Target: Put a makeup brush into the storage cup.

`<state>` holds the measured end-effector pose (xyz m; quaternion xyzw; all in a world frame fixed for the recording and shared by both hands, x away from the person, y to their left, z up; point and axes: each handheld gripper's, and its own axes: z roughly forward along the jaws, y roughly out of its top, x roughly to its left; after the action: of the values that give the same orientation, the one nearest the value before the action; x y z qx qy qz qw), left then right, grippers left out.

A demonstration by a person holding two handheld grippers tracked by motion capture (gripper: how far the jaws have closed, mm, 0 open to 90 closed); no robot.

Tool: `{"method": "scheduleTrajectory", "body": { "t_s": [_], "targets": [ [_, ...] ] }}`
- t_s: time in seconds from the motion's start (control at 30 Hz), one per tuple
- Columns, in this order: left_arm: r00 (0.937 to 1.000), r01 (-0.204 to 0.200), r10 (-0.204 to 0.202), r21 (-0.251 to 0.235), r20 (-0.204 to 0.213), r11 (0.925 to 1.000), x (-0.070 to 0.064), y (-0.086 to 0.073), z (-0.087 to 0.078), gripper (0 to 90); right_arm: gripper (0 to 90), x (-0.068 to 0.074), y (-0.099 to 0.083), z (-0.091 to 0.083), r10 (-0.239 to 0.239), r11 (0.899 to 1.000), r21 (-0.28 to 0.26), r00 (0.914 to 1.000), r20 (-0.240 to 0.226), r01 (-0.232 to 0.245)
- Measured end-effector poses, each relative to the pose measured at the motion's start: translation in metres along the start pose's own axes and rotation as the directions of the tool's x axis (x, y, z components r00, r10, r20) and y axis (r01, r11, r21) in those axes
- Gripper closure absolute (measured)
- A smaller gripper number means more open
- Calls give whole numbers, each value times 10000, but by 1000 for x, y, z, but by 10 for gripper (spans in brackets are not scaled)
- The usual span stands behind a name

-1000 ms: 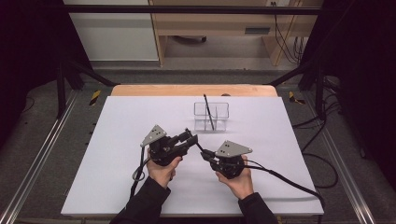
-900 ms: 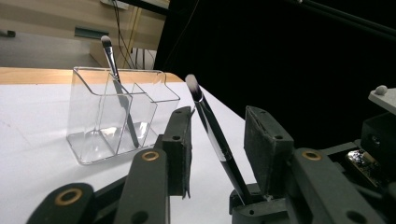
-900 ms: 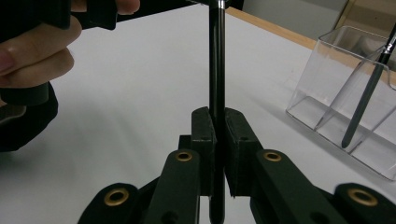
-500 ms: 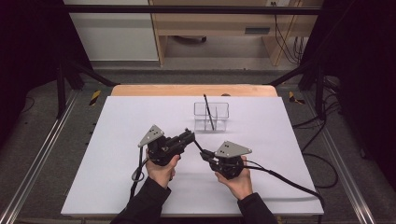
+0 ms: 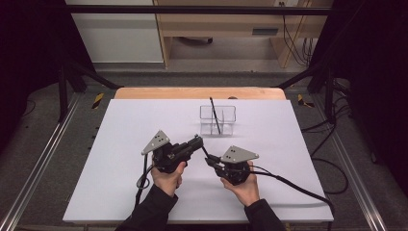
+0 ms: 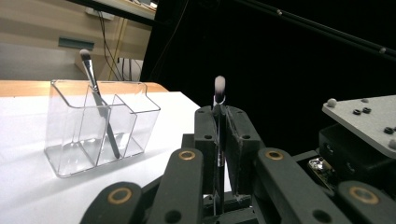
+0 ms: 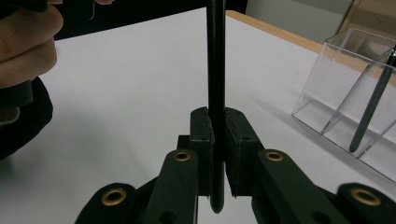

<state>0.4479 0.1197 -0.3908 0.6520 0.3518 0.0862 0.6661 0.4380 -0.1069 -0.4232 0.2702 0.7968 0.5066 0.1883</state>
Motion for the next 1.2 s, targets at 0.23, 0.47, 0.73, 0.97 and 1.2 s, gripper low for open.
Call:
{"method": "scheduleTrajectory", "body": {
  "t_s": [0.23, 0.47, 0.73, 0.97, 1.2],
  "targets": [
    [9998, -218, 218, 59, 25, 9997, -2, 2, 0, 839, 800, 0, 1, -1, -9, 10000, -56, 10000, -41, 9],
    [9956, -831, 852, 516, -399, 9952, -3, 0, 1, 839, 531, 0, 2, -1, 44, 10000, -13, 9999, 108, -44],
    [9923, -1145, 1184, 928, -374, 9891, -11, -4, 7, 839, 554, -1, 7, -7, 175, 9990, -400, 9998, 40, -173],
    [9900, -1355, 1392, 1200, -232, 9835, -17, -8, 13, 839, 650, -2, 10, -10, 433, 9977, -527, 9990, -63, -436],
    [9892, -1427, 1458, 1267, -155, 9816, -18, -9, 13, 839, 809, -1, 10, -12, 602, 9964, -583, 9979, -235, -615]
  ]
}}
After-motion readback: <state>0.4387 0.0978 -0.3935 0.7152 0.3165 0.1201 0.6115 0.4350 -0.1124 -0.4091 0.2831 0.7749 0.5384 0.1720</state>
